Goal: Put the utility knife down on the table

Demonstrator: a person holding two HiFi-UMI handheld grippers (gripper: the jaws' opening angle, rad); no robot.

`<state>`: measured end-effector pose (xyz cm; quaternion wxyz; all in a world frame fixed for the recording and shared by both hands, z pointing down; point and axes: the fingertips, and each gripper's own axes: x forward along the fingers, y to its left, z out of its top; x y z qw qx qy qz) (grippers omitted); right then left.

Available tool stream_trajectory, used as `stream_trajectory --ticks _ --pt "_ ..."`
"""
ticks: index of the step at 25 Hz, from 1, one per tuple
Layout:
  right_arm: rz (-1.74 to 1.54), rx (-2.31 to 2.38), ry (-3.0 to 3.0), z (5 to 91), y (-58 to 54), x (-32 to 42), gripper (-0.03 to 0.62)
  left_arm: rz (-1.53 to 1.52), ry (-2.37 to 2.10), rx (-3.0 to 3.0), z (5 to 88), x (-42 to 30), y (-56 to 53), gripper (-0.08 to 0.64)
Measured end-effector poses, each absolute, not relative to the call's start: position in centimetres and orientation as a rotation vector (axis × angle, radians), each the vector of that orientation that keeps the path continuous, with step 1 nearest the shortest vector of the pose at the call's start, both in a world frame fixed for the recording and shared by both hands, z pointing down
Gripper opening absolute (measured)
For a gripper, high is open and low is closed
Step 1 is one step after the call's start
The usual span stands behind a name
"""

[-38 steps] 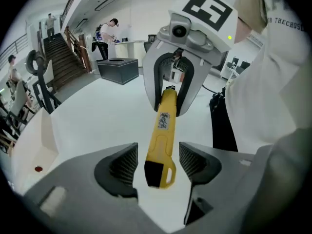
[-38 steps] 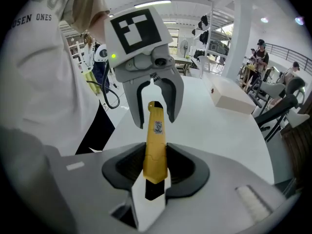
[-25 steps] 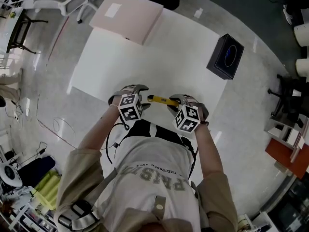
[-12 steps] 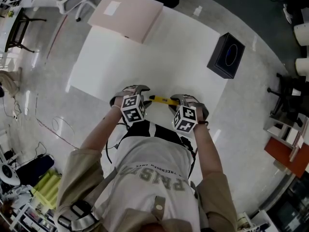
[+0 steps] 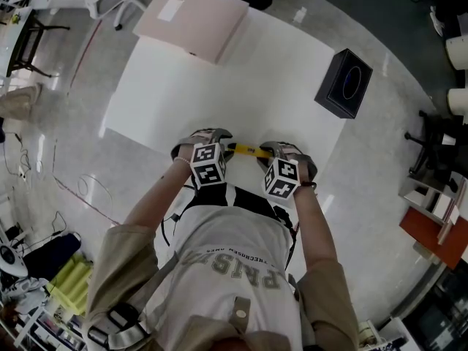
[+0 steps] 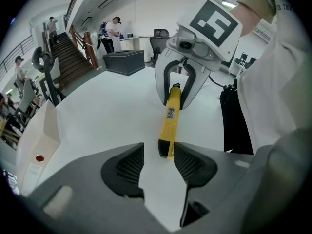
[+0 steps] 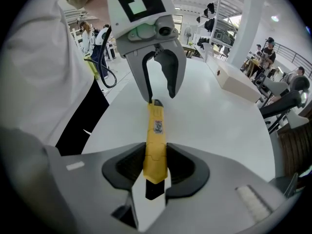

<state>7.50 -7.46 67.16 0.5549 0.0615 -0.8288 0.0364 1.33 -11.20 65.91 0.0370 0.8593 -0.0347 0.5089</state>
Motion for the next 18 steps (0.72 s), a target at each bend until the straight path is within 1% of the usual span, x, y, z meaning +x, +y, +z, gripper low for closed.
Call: stream_trajectory --ticks 14,18 --pt "0.121 0.136 -1.960 67.6 -7.4 7.8 0.133 1.696 0.108 2.590 67.1 2.3 -9.6 0.198" --pt "0.132 0.140 -1.962 67.7 -7.6 8.0 0.133 1.699 0.096 2.587 67.2 2.6 -9.8 0.153"
